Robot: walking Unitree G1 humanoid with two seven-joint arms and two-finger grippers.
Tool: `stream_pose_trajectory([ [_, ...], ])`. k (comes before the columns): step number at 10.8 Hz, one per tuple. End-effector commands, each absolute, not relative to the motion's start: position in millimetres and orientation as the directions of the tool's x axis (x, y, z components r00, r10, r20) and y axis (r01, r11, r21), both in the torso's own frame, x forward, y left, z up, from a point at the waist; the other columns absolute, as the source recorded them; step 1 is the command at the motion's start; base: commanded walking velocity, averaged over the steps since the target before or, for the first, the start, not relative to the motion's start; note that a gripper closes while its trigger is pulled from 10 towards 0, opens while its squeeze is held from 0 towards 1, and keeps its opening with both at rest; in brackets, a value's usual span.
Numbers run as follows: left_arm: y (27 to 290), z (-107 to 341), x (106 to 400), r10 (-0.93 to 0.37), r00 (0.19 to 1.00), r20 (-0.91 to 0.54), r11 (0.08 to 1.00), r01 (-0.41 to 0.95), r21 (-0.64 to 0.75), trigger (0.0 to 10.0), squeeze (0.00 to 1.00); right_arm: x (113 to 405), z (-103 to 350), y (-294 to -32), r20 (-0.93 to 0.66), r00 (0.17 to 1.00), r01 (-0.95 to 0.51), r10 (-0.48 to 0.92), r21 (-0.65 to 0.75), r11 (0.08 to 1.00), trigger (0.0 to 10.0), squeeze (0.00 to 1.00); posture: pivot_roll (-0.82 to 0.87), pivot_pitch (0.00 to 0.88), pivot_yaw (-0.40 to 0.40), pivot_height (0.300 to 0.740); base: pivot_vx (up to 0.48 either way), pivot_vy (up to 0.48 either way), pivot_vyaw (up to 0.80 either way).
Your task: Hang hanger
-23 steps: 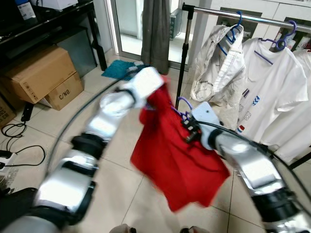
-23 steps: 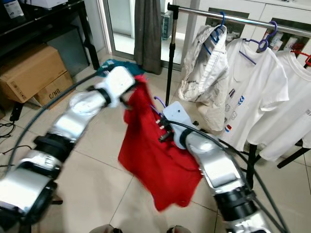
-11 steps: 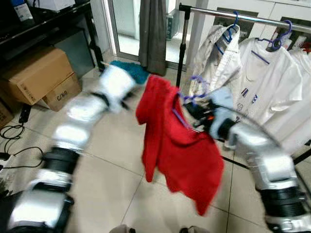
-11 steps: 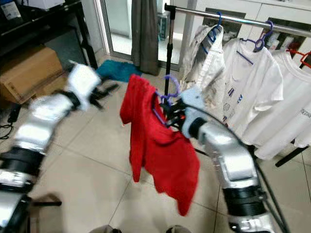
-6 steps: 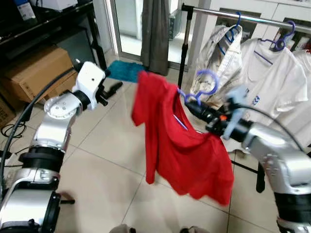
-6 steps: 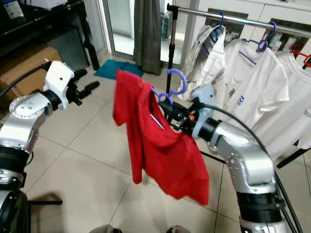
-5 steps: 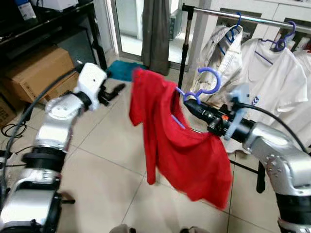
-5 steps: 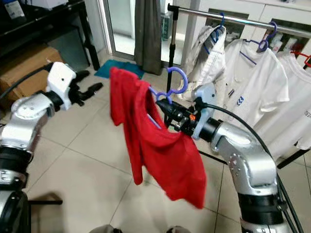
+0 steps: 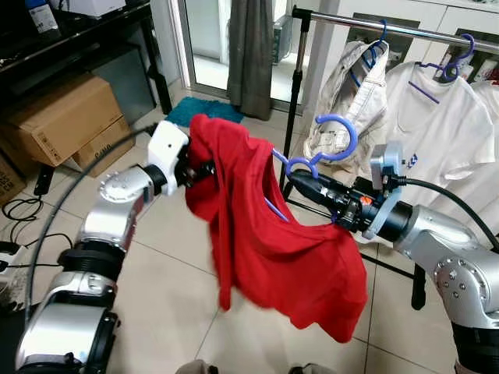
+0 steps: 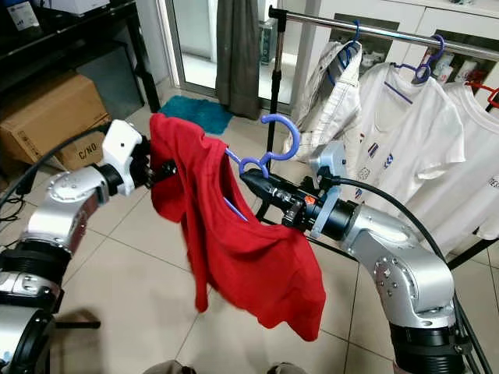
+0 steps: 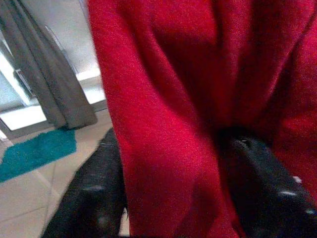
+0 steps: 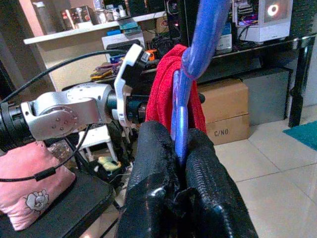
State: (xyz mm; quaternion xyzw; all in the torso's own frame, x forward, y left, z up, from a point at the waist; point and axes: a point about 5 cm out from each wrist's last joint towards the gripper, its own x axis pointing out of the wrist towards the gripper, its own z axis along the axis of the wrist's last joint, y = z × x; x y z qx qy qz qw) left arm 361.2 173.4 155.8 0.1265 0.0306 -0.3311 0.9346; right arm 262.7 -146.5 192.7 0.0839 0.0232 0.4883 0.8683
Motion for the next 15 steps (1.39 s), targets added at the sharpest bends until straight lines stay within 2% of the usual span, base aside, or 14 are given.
stream_pose_trajectory([
  [1,170,159,363,-0.624,0.768,-0.143,0.734,0.639,0.230,1.4,0.00,260,202,-146,0.070,0.496,-0.864,0.865,0.133,0.485,0.0,0.00,-0.13,0.000,0.028,0.740,0.000,0.000,0.00],
  [2,166,158,363,-0.637,0.758,-0.140,0.725,0.651,0.225,0.0,0.00,259,201,-146,0.060,0.496,-0.864,0.866,0.130,0.486,0.0,0.00,-0.13,0.000,0.029,0.740,0.000,0.000,0.00],
  [7,166,156,361,-0.643,0.755,-0.131,0.725,0.654,0.216,0.0,0.00,259,195,-145,0.024,0.511,-0.854,0.859,0.126,0.505,0.0,0.00,-0.13,0.000,0.027,0.740,0.000,0.000,0.00],
  [11,176,155,359,-0.621,0.773,-0.126,0.746,0.633,0.206,0.0,0.00,266,192,-148,0.009,0.578,-0.812,0.816,0.098,0.575,0.0,0.00,-0.13,0.000,0.025,0.740,0.000,0.000,0.00],
  [14,205,167,356,-0.563,0.824,-0.061,0.804,0.563,0.188,0.0,0.00,267,184,-153,-0.059,0.587,-0.804,0.807,0.074,0.590,0.0,0.00,-0.14,0.000,0.025,0.740,0.000,0.000,0.00],
  [15,218,181,356,-0.525,0.851,0.013,0.841,0.516,0.163,0.0,0.00,266,178,-155,-0.103,0.593,-0.797,0.798,0.059,0.600,0.0,0.00,-0.13,0.000,0.021,0.740,0.000,0.000,0.00],
])
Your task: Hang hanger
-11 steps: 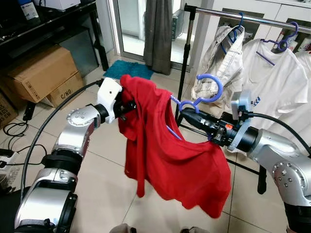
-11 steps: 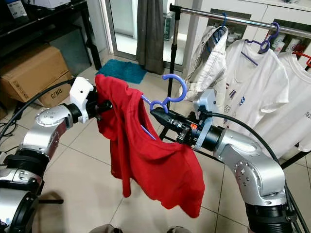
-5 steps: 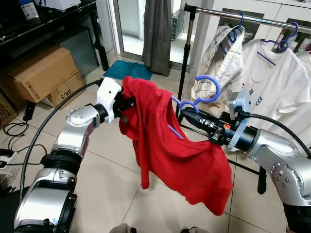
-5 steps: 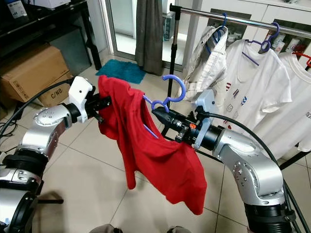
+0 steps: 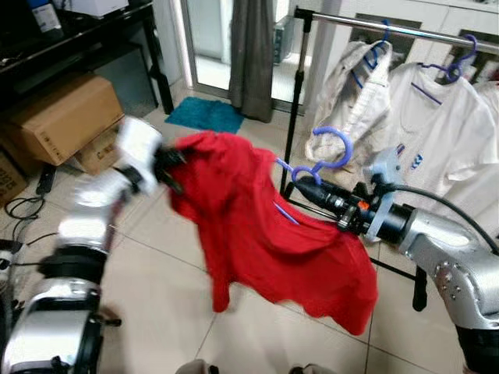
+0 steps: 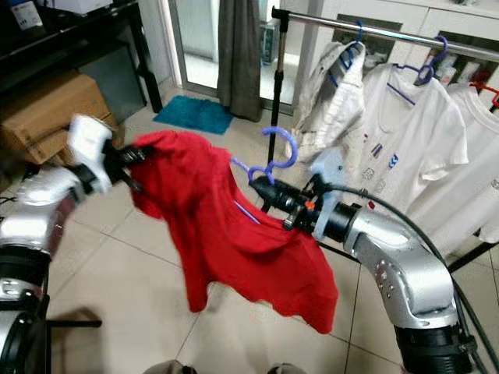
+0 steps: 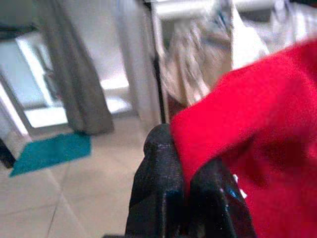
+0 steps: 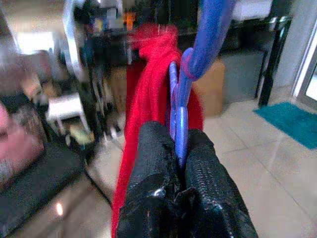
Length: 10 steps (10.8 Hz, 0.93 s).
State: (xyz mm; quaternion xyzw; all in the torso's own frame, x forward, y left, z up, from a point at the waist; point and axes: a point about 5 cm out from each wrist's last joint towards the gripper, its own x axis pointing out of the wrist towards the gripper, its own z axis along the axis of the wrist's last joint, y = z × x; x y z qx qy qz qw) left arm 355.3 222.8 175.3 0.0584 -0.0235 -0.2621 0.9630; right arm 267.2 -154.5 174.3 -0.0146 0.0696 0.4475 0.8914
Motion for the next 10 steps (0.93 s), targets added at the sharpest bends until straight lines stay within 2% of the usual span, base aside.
stream_pose_trajectory([
  [1,235,200,358,-0.462,0.880,0.110,0.885,0.449,0.126,0.0,0.00,266,165,-159,-0.191,0.605,-0.786,0.773,0.017,0.618,0.0,0.00,-0.13,0.000,0.020,0.740,0.000,0.000,0.00],
  [2,255,221,362,-0.359,0.911,0.203,0.933,0.347,0.094,0.0,0.00,265,153,-162,-0.251,0.599,-0.787,0.760,-0.010,0.617,0.0,0.00,-0.13,0.000,0.018,0.740,0.000,0.000,0.00],
  [3,260,227,364,-0.318,0.920,0.228,0.948,0.308,0.081,0.0,0.00,264,152,-162,-0.259,0.593,-0.791,0.762,-0.009,0.612,0.0,0.00,-0.12,0.000,0.018,0.740,0.000,0.000,0.00],
  [4,274,238,371,-0.155,0.957,0.246,0.987,0.138,0.085,0.0,0.00,262,153,-162,-0.241,0.583,-0.797,0.776,0.018,0.604,0.0,0.00,-0.12,0.000,0.019,0.740,0.000,0.000,0.00],
  [5,279,236,373,-0.081,0.970,0.231,0.993,0.059,0.098,0.0,0.00,261,156,-161,-0.212,0.582,-0.799,0.785,0.029,0.600,0.0,0.00,-0.12,0.000,0.022,0.740,0.000,0.000,0.00],
  [6,292,231,373,0.081,0.977,0.197,0.990,-0.101,0.095,0.0,0.00,260,161,-161,-0.165,0.584,-0.798,0.795,0.063,0.599,0.0,0.00,-0.12,0.000,0.022,0.740,0.000,0.000,0.00],
  [8,306,215,373,0.247,0.961,0.126,0.959,-0.262,0.112,0.0,0.00,258,175,-161,-0.046,0.598,-0.792,0.800,0.117,0.599,0.0,0.00,-0.13,0.000,0.029,0.740,0.000,0.000,0.00],
  [10,311,203,370,0.303,0.950,0.080,0.938,-0.312,0.150,0.0,0.00,257,183,-163,0.019,0.591,-0.802,0.806,0.121,0.585,0.0,0.00,-0.13,0.000,0.027,0.740,0.000,0.000,0.00],
])
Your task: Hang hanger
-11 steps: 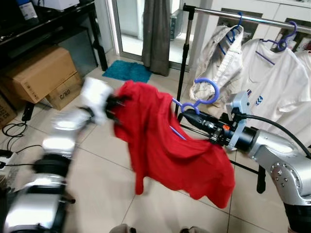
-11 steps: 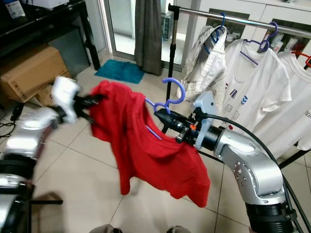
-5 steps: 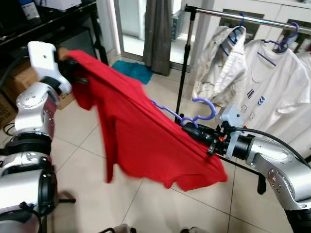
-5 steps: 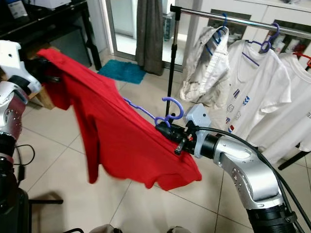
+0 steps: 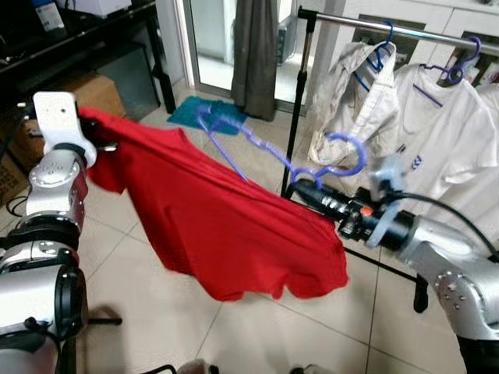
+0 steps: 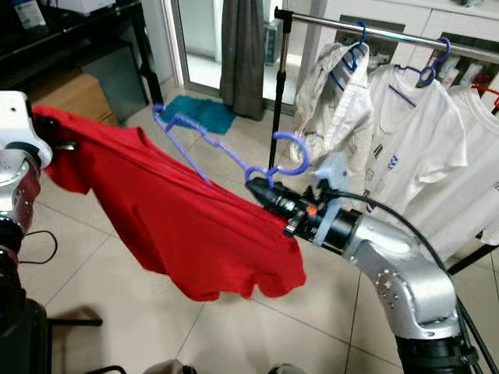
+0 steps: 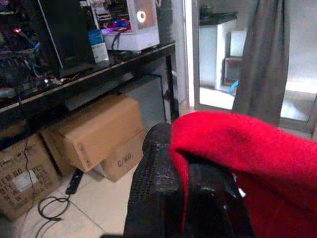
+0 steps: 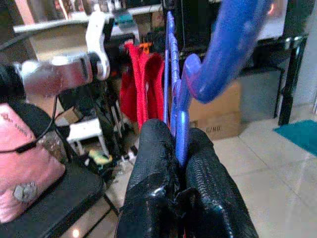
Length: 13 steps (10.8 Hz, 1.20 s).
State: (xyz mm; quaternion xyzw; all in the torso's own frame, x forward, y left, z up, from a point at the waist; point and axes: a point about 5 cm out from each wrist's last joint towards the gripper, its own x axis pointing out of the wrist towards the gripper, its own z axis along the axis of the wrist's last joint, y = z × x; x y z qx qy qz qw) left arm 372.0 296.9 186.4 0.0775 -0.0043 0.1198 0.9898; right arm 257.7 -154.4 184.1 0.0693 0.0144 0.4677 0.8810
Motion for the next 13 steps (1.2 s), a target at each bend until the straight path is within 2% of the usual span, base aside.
stream_pose_trajectory([
  [1,301,198,373,0.253,0.965,0.070,0.951,-0.261,0.167,0.0,0.00,258,186,-166,0.057,0.604,-0.793,0.795,0.140,0.592,0.0,0.00,-0.13,0.000,0.027,0.740,0.000,0.000,0.00],
  [2,272,190,380,0.098,0.994,0.058,0.978,-0.107,0.178,0.0,0.00,267,189,-165,0.098,0.659,-0.751,0.746,0.155,0.642,0.0,0.00,-0.13,0.000,0.024,0.740,0.000,0.000,0.00],
  [3,259,187,382,0.033,0.998,0.060,0.984,-0.043,0.170,0.0,0.00,271,191,-164,0.124,0.690,-0.723,0.713,0.175,0.669,0.0,0.00,-0.13,0.000,0.024,0.740,0.000,0.000,0.00],
  [4,201,182,382,-0.257,0.963,0.083,0.958,0.242,0.153,0.0,0.00,288,194,-162,0.206,0.802,-0.597,0.561,0.251,0.762,0.0,0.00,-0.12,0.000,0.026,0.740,0.000,0.000,0.00],
  [6,136,189,355,-0.613,0.776,0.148,0.790,0.604,0.106,0.0,0.00,301,187,-158,0.227,0.895,-0.443,0.384,0.348,0.826,0.0,0.00,-0.12,0.000,0.036,0.740,0.000,0.000,0.00],
  [7,122,192,340,-0.700,0.694,0.170,0.711,0.699,0.072,0.0,0.00,307,182,-161,0.211,0.931,-0.359,0.298,0.385,0.850,0.0,0.00,-0.12,0.000,0.037,0.740,0.000,0.000,0.00],
  [8,120,197,332,-0.725,0.658,0.202,0.677,0.735,0.037,0.0,0.00,312,179,-166,0.207,0.956,-0.279,0.209,0.409,0.869,0.0,0.00,-0.11,0.000,0.037,0.740,0.000,0.000,0.00],
  [9,128,200,328,-0.705,0.677,0.212,0.693,0.721,0.006,0.0,0.00,316,181,-175,0.243,0.965,-0.198,0.096,0.436,0.878,0.0,0.00,-0.10,0.000,0.037,0.740,0.000,0.000,0.00],
  [10,126,210,320,-0.710,0.649,0.273,0.658,0.750,-0.070,0.0,0.00,317,183,-180,0.262,0.964,-0.165,0.037,0.488,0.857,0.0,0.00,-0.10,0.000,0.038,0.740,0.000,0.000,0.00],
  [11,127,212,316,-0.697,0.671,0.251,0.676,0.732,-0.079,0.0,0.00,318,180,-179,0.251,0.967,-0.149,0.033,0.460,0.875,0.0,0.00,-0.09,0.000,0.038,0.740,0.000,0.000,0.00],
  [12,136,197,320,-0.653,0.747,0.125,0.750,0.661,-0.023,0.0,0.00,316,168,-176,0.189,0.981,-0.120,0.050,0.382,0.916,0.0,0.00,-0.09,0.000,0.030,0.740,0.000,0.000,0.00],
  [13,144,185,322,-0.599,0.798,0.059,0.800,0.600,-0.002,0.0,0.00,313,158,-176,0.127,0.991,-0.082,0.042,0.331,0.940,0.0,0.00,-0.09,0.000,0.027,0.740,0.000,0.000,0.00],
])
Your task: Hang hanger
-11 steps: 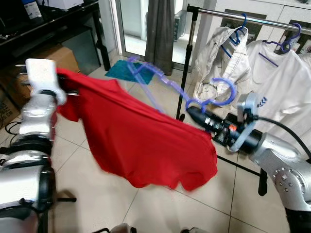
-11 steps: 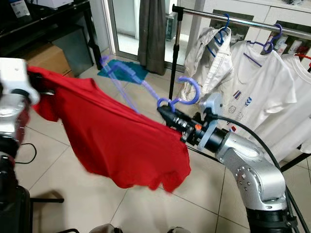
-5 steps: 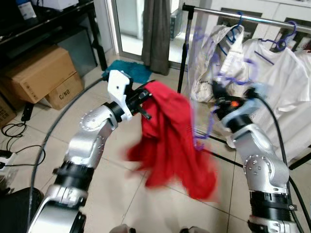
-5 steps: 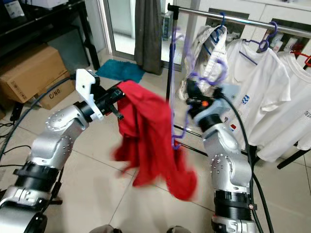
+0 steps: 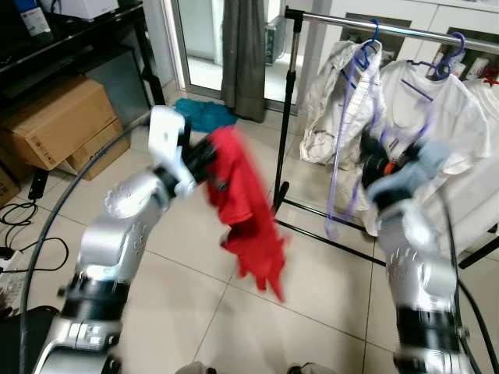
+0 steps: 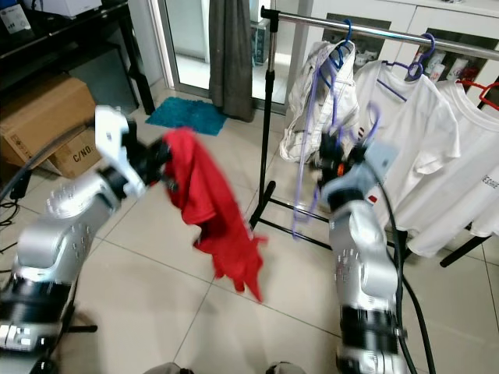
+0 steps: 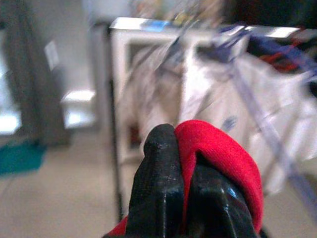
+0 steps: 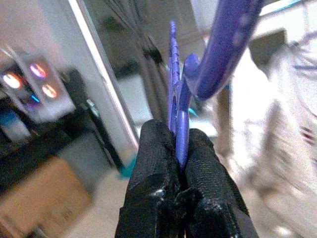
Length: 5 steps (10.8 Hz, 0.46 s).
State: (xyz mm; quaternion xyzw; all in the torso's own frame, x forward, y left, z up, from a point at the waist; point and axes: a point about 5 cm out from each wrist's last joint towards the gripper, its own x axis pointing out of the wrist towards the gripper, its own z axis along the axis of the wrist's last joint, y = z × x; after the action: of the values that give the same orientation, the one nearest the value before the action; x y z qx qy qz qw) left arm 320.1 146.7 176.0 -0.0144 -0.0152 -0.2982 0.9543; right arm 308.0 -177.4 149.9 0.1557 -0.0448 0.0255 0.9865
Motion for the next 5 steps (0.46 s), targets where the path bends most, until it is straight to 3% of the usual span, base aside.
stream_pose_trajectory([
  [1,155,168,320,-0.493,0.870,-0.007,0.870,0.493,0.000,0.0,0.00,302,139,-177,0.024,0.999,-0.032,0.027,0.230,0.973,0.0,0.00,-0.10,0.000,0.027,0.740,0.000,0.000,0.00],
  [2,165,148,312,-0.366,0.928,-0.062,0.930,0.366,-0.017,0.0,0.00,281,120,-175,-0.089,0.996,0.003,0.014,0.182,0.983,0.0,0.00,-0.10,0.000,0.032,0.740,0.000,0.000,0.00],
  [3,168,139,306,-0.304,0.949,-0.082,0.953,0.303,-0.018,4.0,0.00,270,114,-171,-0.128,0.992,0.023,-0.003,0.155,0.988,3.6,0.00,-0.12,0.000,0.038,0.740,0.000,0.000,0.00],
  [4,166,134,300,-0.288,0.954,-0.086,0.957,0.289,-0.004,10.0,0.00,264,114,-169,-0.125,0.992,0.029,-0.012,0.134,0.991,10.0,0.00,-0.13,0.000,0.036,0.740,0.000,0.000,0.00],
  [5,161,130,293,-0.268,0.959,-0.096,0.963,0.265,-0.037,10.0,0.00,260,117,-164,-0.103,0.995,0.005,0.005,0.101,0.995,10.0,0.00,-0.13,0.000,0.021,0.740,0.000,0.000,0.00],
])
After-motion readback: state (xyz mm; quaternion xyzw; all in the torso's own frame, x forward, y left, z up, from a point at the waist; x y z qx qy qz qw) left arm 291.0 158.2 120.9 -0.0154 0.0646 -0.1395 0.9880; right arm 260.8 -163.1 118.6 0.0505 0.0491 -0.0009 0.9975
